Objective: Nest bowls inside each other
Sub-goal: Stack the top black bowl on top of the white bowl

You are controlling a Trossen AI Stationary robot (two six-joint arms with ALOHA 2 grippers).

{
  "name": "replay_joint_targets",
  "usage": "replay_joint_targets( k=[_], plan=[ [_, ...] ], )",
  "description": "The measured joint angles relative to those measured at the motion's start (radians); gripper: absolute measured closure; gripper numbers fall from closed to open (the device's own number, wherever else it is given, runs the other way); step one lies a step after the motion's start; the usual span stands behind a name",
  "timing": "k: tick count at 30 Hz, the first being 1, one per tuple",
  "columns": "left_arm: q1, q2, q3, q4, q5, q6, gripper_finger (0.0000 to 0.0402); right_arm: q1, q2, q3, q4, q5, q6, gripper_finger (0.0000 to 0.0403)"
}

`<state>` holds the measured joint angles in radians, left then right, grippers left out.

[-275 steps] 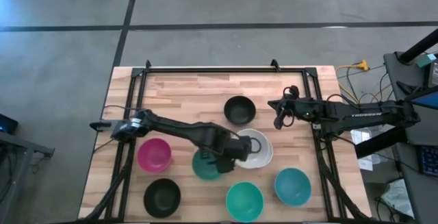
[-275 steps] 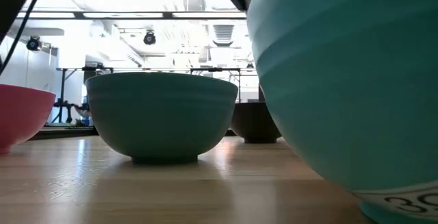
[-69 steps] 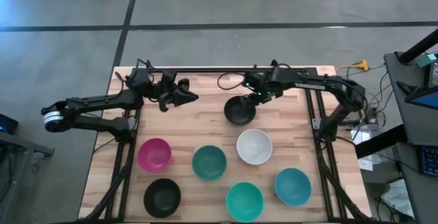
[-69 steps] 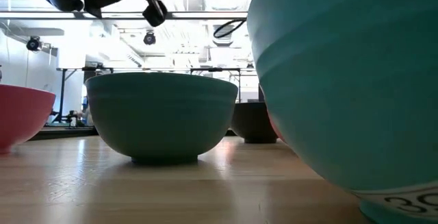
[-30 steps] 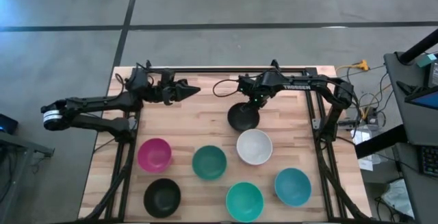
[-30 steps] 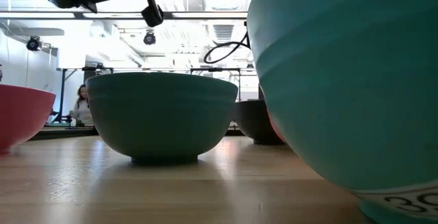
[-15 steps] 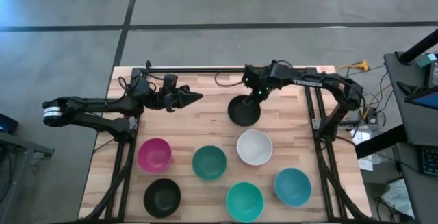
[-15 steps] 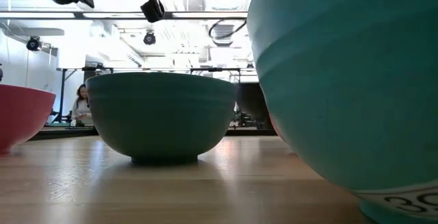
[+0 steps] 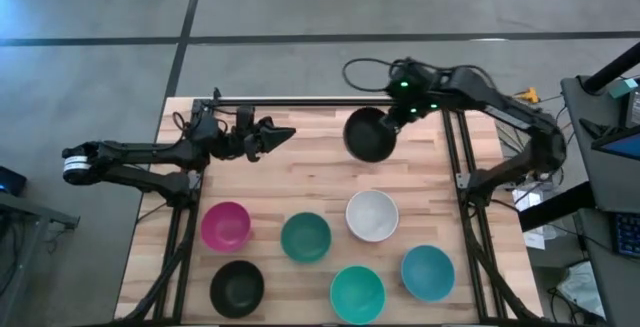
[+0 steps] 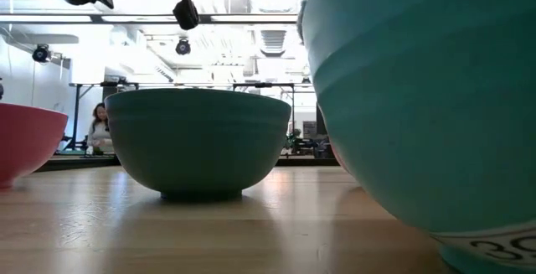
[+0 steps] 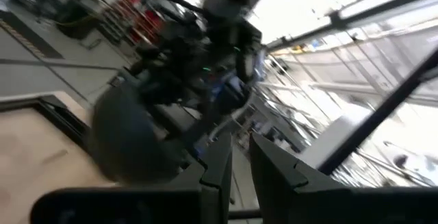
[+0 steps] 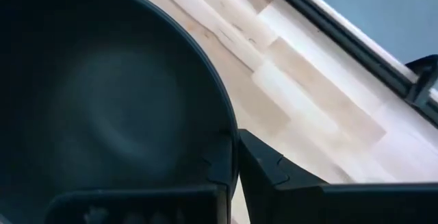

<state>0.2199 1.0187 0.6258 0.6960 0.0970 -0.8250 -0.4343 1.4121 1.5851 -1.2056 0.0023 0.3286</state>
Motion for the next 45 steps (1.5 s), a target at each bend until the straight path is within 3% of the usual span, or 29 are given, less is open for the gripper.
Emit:
replay_joint_targets(
  k=[8,19,24,29,34,38,45],
  plan=[
    [0.000,-0.002,0.000,0.002,-0.033,-0.005,0.0364,0.067,-0.190,-0.003,-0.025,-0.036,-0.078,0.0390],
    [-0.039,0.002,0.011,0.000,-0.107,0.027,0.0364,0.248,-0.291,-0.004,0.028,-0.419,-0.256,0.0390],
    [-0.044,0.002,0.010,-0.065,-0.107,0.030,0.0364,0.325,-0.226,-0.004,0.109,-0.455,-0.091,0.0390],
    [-0.044,0.002,0.009,-0.113,-0.094,0.030,0.0364,0.325,-0.088,0.022,0.094,-0.454,0.061,0.0390],
    [-0.044,0.002,0.010,-0.113,0.034,0.073,0.0364,0.333,0.064,0.099,-0.046,-0.437,0.072,0.0390],
    [-0.046,-0.006,0.009,-0.114,0.108,0.074,0.0364,0.347,0.152,0.156,-0.207,-0.327,0.084,0.0390],
    [-0.046,-0.006,0.008,-0.111,0.096,0.105,0.0364,0.355,0.156,0.122,-0.207,-0.194,0.152,0.0390]
  ],
)
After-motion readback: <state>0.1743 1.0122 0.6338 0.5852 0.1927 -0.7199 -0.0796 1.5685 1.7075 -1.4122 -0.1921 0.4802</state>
